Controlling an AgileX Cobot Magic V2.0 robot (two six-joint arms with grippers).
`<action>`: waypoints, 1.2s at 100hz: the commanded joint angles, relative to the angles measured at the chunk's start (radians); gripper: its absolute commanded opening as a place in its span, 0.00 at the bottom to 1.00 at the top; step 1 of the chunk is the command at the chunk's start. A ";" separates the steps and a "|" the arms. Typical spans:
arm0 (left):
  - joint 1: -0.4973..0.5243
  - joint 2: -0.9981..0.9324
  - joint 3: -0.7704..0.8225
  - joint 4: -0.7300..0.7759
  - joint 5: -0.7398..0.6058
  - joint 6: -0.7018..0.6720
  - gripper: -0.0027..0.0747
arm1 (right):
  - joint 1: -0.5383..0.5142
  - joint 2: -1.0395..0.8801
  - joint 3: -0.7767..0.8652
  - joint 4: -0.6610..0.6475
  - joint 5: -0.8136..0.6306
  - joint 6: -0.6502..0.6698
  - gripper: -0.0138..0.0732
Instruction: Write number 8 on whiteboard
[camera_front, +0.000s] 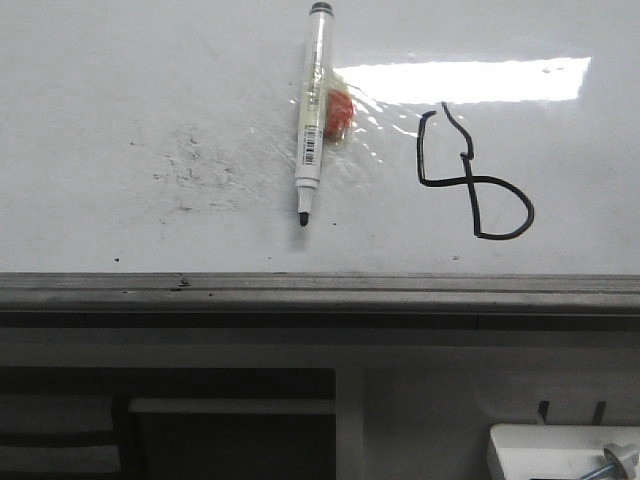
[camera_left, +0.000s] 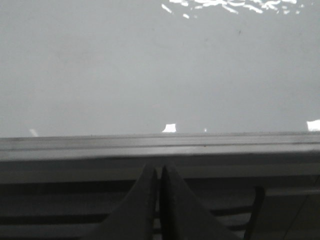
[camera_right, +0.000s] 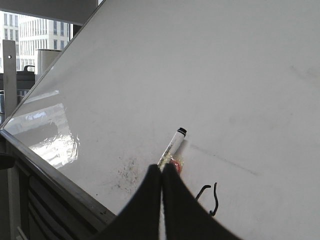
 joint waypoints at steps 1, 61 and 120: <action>0.001 0.010 0.039 0.005 -0.040 -0.014 0.01 | -0.001 -0.014 -0.026 0.016 -0.009 0.001 0.08; 0.001 0.010 0.039 0.005 -0.040 -0.014 0.01 | -0.001 -0.014 -0.026 0.021 -0.011 0.001 0.08; 0.003 0.010 0.039 0.005 -0.040 -0.014 0.01 | -0.271 -0.012 0.117 -1.594 0.023 1.748 0.08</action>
